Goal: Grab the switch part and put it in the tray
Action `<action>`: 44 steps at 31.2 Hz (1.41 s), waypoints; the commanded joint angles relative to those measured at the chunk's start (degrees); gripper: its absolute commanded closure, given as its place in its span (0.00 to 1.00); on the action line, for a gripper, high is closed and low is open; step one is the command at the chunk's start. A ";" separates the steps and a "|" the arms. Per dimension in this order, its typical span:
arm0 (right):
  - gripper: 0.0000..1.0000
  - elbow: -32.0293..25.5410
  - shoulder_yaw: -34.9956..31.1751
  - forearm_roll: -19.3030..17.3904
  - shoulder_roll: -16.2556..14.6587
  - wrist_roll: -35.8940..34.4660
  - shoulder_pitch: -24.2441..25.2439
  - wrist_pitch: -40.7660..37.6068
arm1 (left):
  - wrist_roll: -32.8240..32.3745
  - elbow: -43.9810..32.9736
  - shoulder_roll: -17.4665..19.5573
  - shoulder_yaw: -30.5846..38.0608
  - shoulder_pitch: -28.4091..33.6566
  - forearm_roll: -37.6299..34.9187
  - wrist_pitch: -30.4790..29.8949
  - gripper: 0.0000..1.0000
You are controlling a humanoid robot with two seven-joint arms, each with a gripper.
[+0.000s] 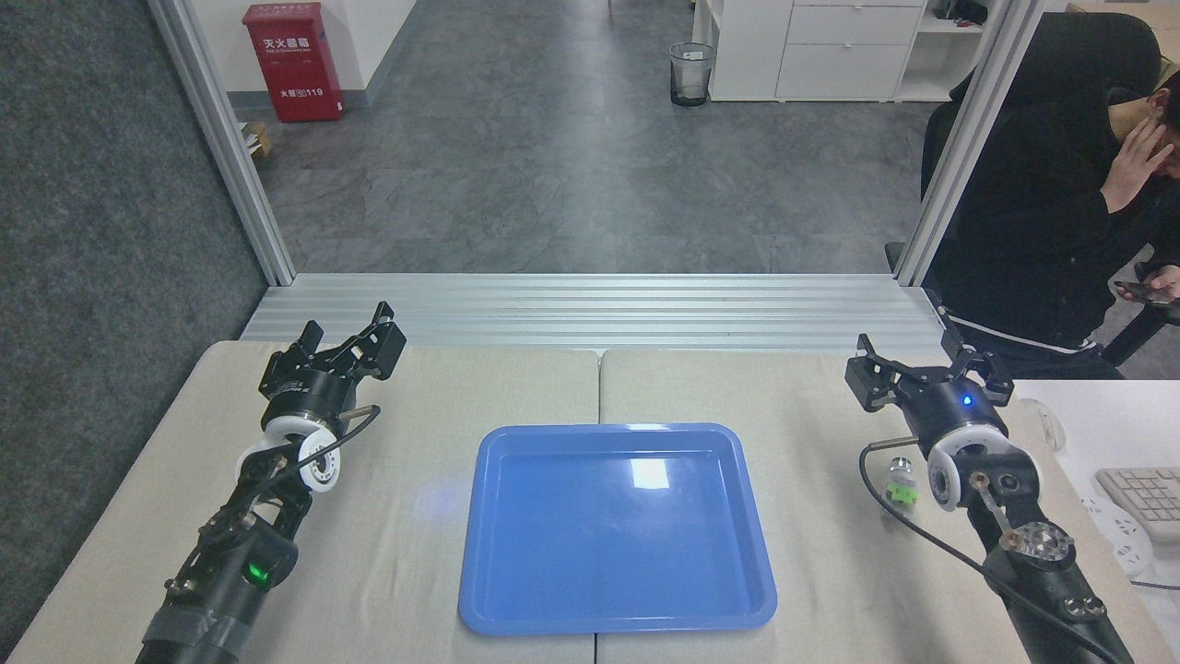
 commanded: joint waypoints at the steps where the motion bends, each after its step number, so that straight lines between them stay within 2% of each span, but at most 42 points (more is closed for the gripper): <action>1: 0.00 0.10 -1.61 -0.64 3.21 0.29 -3.43 0.16 | 0.05 0.09 0.10 -0.18 0.01 -0.70 0.22 0.00; 28: 0.00 0.27 -1.79 -1.61 2.33 -0.41 -2.63 -1.77 | 0.05 0.00 -0.07 0.09 0.02 0.09 0.05 0.00; 34: 0.00 0.19 -1.70 -1.43 1.72 -0.41 -2.19 -1.77 | 0.05 0.00 -0.07 0.09 0.02 0.09 0.05 0.00; 39: 0.00 0.19 -1.70 -1.52 0.05 -0.41 -1.49 -1.77 | 0.05 0.00 -0.07 0.09 0.02 0.09 0.05 0.00; 44: 0.00 0.19 -1.70 -1.61 0.66 -0.41 -1.49 -1.77 | 0.05 0.00 -0.07 0.09 0.02 0.09 0.05 0.00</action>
